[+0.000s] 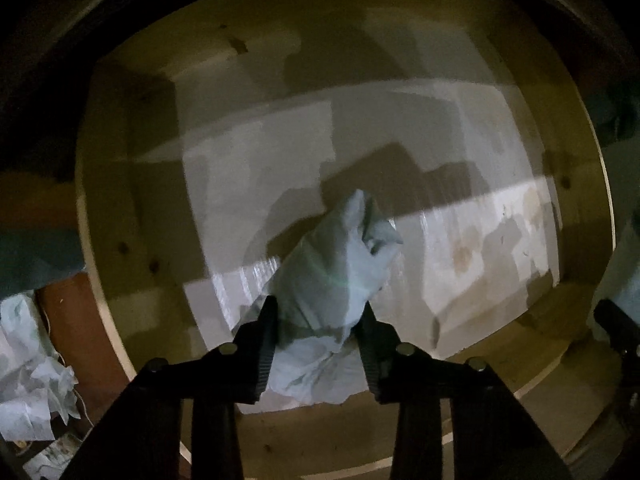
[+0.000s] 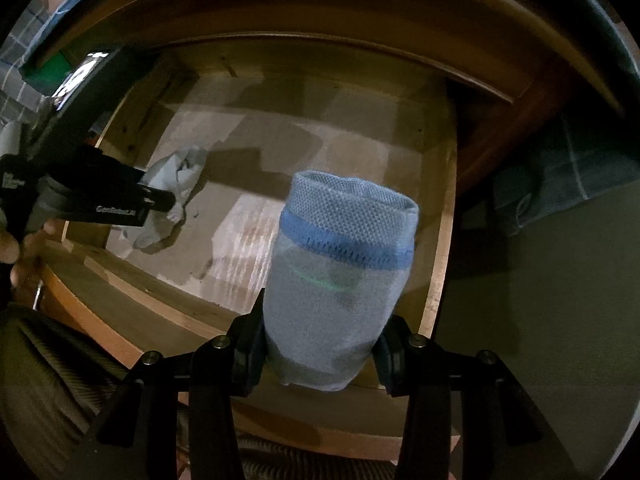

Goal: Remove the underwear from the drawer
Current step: 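Lift the grey cloth with the left tool while the right tool holds the blue sock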

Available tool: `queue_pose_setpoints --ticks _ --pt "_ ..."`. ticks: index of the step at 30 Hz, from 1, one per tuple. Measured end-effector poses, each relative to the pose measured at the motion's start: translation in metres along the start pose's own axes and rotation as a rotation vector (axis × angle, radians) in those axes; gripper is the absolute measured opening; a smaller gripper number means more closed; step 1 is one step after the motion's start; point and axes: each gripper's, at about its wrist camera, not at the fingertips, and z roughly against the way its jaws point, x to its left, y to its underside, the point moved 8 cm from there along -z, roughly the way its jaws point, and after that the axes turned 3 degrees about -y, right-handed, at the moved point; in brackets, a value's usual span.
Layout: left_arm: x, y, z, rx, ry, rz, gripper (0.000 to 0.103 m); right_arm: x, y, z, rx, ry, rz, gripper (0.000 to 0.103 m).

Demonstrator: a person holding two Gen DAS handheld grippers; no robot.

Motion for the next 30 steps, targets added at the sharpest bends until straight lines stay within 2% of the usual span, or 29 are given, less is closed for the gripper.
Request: queue_pose_setpoints --ticks 7,14,21,30 --pt "0.007 0.022 0.018 -0.047 0.031 0.068 0.036 -0.001 -0.001 0.000 -0.001 0.010 0.002 0.041" --pt "0.022 0.041 0.051 -0.135 0.046 0.120 0.036 0.000 -0.001 -0.001 -0.006 0.028 0.010 0.041" --pt "0.029 0.043 0.097 -0.315 -0.026 0.142 0.036 -0.001 -0.001 -0.002 -0.001 0.042 0.013 0.041" --pt "0.018 0.051 0.131 -0.425 -0.080 0.149 0.036 -0.001 -0.001 -0.001 0.007 0.065 0.031 0.041"
